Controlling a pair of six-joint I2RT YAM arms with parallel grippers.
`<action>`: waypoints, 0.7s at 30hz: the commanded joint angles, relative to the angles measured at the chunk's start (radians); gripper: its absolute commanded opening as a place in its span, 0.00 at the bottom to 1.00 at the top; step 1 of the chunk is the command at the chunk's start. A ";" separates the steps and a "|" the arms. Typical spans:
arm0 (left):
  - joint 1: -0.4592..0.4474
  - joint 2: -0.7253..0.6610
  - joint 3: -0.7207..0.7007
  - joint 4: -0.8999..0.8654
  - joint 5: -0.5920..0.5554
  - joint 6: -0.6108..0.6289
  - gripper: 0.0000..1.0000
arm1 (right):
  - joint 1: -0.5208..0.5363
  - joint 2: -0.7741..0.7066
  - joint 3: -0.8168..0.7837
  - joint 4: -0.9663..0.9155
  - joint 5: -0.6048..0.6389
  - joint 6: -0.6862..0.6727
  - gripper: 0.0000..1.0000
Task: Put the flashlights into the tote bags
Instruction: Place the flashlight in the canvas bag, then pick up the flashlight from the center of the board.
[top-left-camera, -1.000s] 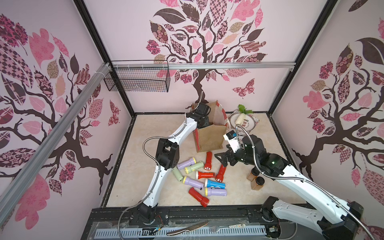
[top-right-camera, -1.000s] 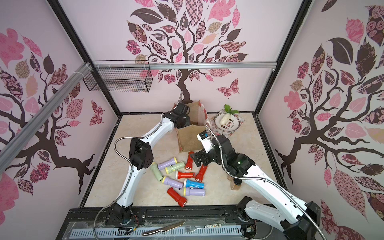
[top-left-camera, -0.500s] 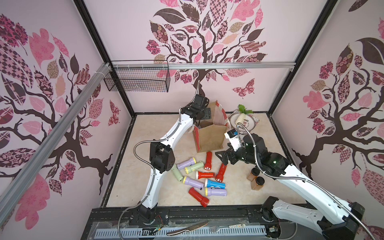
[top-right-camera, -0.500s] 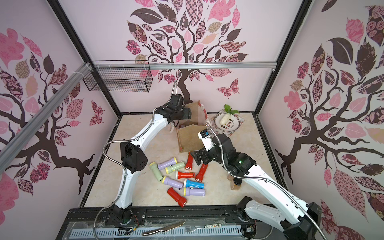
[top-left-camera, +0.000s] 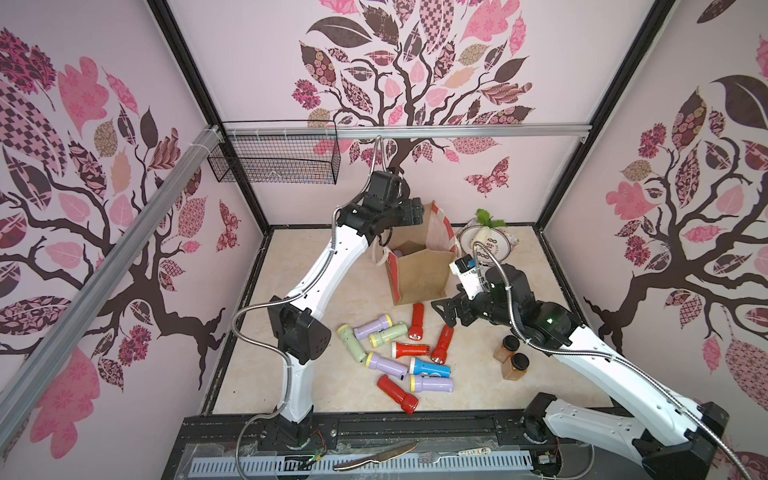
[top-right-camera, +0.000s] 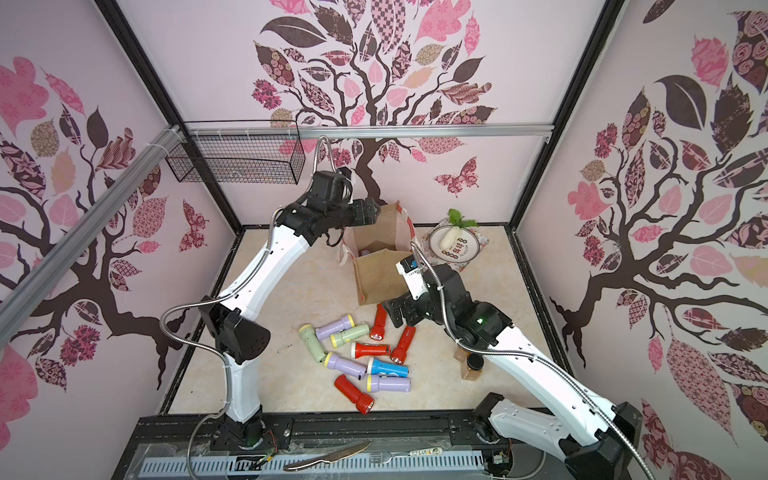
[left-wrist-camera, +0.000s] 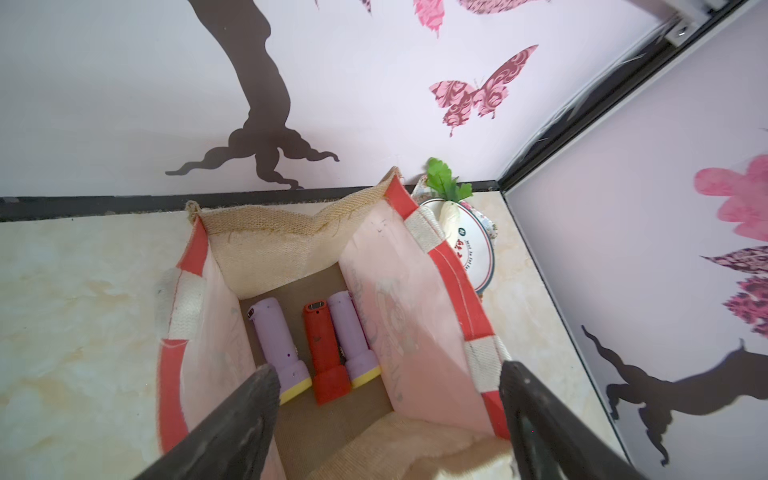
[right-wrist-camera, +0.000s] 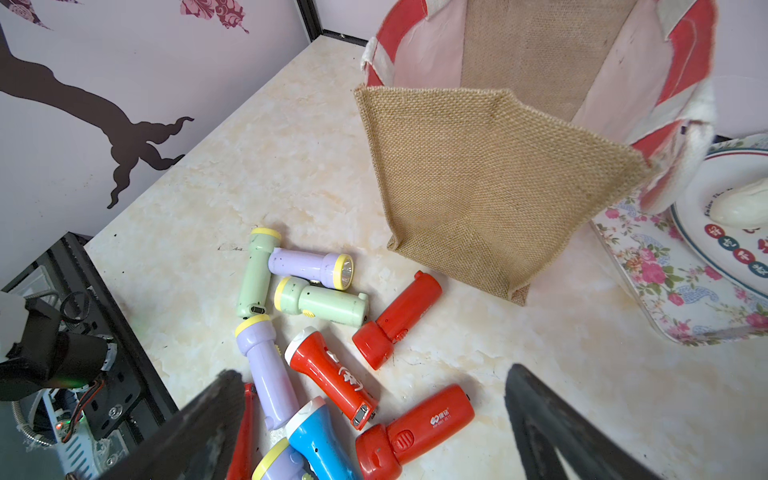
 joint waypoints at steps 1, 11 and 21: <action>0.005 -0.094 -0.071 0.008 0.039 -0.003 0.88 | 0.003 0.010 0.056 -0.046 0.018 -0.002 1.00; 0.012 -0.391 -0.324 -0.058 0.023 0.003 0.93 | 0.001 0.013 0.102 -0.190 0.037 0.002 1.00; 0.018 -0.679 -0.582 -0.191 -0.069 -0.022 0.93 | 0.002 0.031 0.142 -0.332 0.004 -0.012 1.00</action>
